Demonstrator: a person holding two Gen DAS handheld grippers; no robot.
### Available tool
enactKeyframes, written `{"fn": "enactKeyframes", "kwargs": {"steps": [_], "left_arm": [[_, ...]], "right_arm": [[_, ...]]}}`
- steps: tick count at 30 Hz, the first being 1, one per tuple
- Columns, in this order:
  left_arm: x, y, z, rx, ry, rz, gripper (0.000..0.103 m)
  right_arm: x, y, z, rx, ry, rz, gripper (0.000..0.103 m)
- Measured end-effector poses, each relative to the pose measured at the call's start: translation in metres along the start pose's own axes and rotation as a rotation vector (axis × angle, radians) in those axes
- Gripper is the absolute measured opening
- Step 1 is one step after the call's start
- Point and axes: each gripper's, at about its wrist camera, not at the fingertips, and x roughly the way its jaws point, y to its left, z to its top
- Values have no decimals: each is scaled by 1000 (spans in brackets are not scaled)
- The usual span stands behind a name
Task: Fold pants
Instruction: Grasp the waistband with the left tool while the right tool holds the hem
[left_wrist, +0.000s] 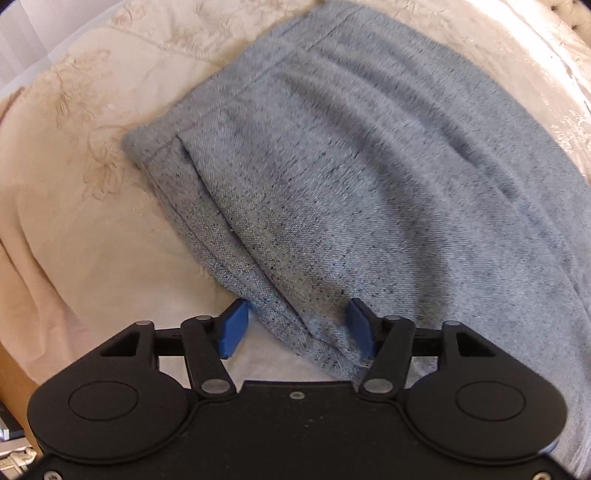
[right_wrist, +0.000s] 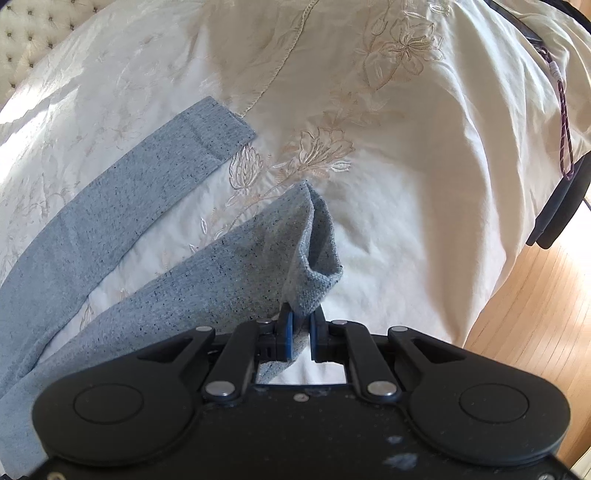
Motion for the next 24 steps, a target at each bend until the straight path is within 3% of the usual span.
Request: {"fn": "enactKeyframes", "kwargs": {"steps": [5, 9, 10, 11, 12, 13, 14, 19, 24], "left_arm": [[16, 5, 4, -24, 18, -58, 79], [24, 8, 14, -47, 47, -82, 81], [24, 9, 18, -63, 53, -84, 73], [21, 10, 22, -65, 47, -96, 54], [17, 10, 27, -56, 44, -120, 41], [12, 10, 32, -50, 46, -125, 19], [6, 11, 37, -48, 50, -128, 14], [-42, 10, 59, 24, 7, -181, 11], [-90, 18, 60, 84, -58, -202, 11]], "right_arm": [[1, 8, -3, 25, -5, -24, 10], [1, 13, -5, 48, -8, -42, 10], [1, 14, -6, 55, -10, -47, 10], [0, 15, -7, 61, -13, -51, 10], [0, 16, -8, 66, -16, -55, 10], [-1, 17, -8, 70, -19, -57, 10], [-3, 18, -8, 70, -23, -60, 10], [-27, 18, -4, 96, -72, -54, 10], [-65, 8, -5, 152, -141, -33, 10]]}}
